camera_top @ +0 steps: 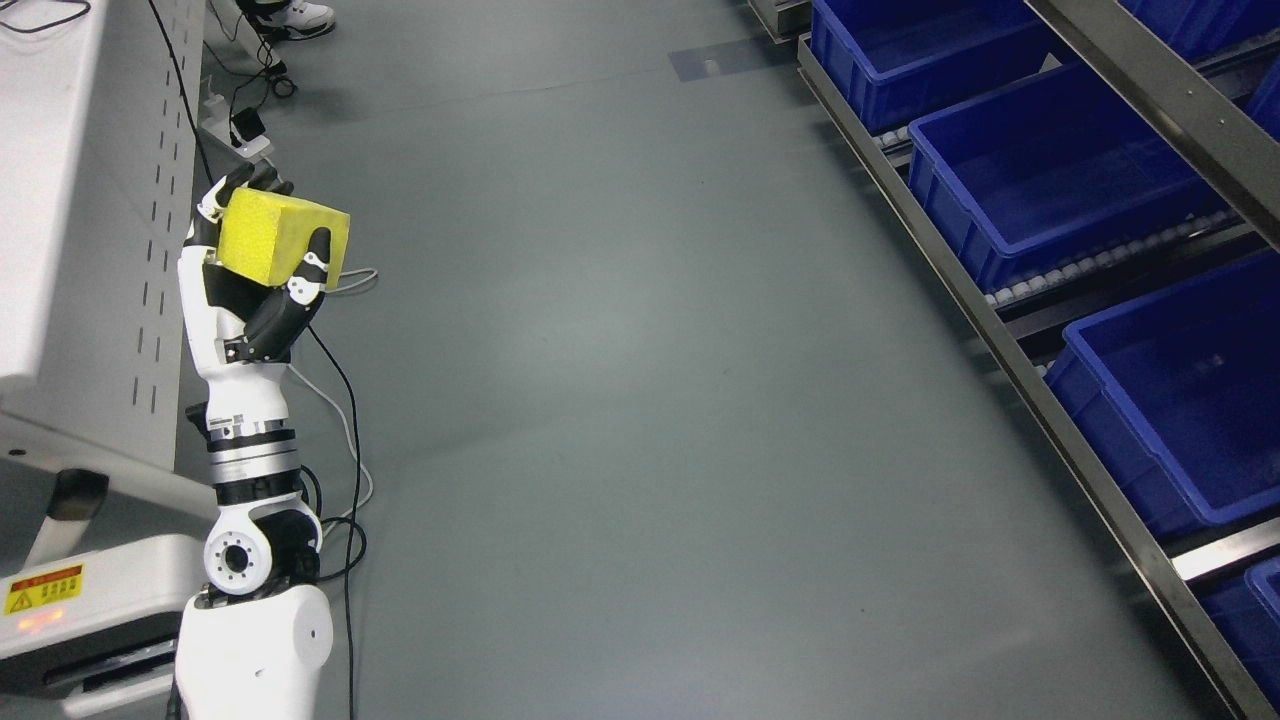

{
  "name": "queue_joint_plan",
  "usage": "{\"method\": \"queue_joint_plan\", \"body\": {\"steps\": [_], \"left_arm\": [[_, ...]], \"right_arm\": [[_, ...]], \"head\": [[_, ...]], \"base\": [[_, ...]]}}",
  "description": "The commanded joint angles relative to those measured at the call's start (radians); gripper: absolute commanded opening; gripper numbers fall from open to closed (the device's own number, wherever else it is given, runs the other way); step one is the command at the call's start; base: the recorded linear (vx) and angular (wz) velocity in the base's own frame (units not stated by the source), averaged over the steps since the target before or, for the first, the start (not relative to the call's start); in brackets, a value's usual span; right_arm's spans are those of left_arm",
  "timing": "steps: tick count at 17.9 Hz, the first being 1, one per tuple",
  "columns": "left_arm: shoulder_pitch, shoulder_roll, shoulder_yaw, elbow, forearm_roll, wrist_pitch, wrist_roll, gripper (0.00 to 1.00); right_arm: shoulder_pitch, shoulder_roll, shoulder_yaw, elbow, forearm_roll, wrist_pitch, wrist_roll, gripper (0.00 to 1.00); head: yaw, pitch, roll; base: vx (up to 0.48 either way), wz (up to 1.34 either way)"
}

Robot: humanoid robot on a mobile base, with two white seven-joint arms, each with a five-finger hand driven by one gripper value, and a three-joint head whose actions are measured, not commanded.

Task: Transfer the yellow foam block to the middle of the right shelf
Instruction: 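Hold the cube raised in the left hand while the robot turns toward the shelves, then raise the left hand with the cube over the shelf's middle blue bin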

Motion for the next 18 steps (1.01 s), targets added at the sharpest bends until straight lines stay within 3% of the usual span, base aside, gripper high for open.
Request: {"method": "queue_joint_plan", "body": {"steps": [1,18], "left_arm": [[0.002,0.017,0.001,-0.002,0.0,-0.001,0.0,0.23],[0.013,0.017,-0.041,-0.009,-0.003,-0.006,-0.002,0.24]], "right_arm": [[-0.002,-0.017,0.0,-0.017,-0.004,-0.001,0.0,1.0],[-0.002,-0.017,0.0,-0.017,-0.004,-0.001,0.0,1.0]], "head": [[0.0,0.0,0.0],[0.0,0.0,0.0]], "base": [[0.408,-0.08],[0.416,-0.03]]}}
